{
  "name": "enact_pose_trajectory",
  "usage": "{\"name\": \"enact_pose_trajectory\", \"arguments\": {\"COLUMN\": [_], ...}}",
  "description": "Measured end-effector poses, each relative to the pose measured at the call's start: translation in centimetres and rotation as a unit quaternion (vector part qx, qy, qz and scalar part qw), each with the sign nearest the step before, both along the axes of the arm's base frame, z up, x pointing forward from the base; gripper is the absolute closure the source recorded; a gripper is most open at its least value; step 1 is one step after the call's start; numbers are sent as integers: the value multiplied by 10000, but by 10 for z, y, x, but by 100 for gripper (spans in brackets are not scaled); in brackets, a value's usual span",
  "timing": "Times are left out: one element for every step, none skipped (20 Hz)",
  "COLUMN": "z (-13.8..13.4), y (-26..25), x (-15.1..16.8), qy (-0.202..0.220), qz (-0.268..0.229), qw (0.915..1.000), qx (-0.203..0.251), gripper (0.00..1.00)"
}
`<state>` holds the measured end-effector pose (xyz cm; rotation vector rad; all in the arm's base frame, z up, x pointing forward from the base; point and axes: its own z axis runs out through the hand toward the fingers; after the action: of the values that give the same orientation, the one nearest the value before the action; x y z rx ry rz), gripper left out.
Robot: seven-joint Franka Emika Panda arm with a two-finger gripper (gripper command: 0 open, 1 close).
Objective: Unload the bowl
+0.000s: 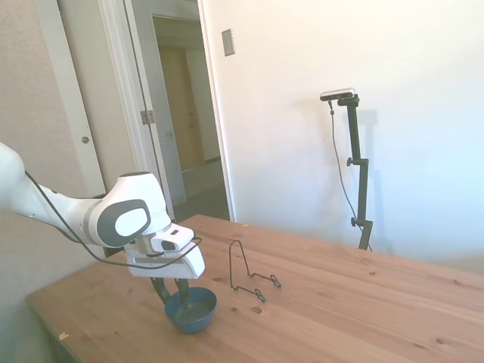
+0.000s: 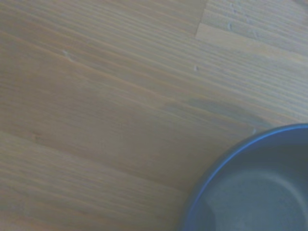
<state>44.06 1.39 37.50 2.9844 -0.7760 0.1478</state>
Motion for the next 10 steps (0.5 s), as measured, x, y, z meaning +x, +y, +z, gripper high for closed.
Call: {"name": "enact_pose_trajectory", "arguments": {"z": [0, 0, 0, 0, 0, 0, 0, 0, 0, 1], "y": [0, 0, 0, 0, 0, 0, -1, -1, -2, -2], "x": [0, 0, 0, 0, 0, 0, 0, 0, 0, 0], "qy": [0, 0, 0, 0, 0, 0, -1, -2, -4, -6], "qz": [1, 2, 2, 1, -2, -5, -9, -14, -18, -24], "qw": [10000, 10000, 10000, 10000, 10000, 10000, 10000, 10000, 10000, 10000], "qx": [0, 0, 0, 0, 1, 2, 3, 4, 5, 7], "gripper": [0, 0, 0, 0, 0, 0, 0, 0, 0, 0]}}
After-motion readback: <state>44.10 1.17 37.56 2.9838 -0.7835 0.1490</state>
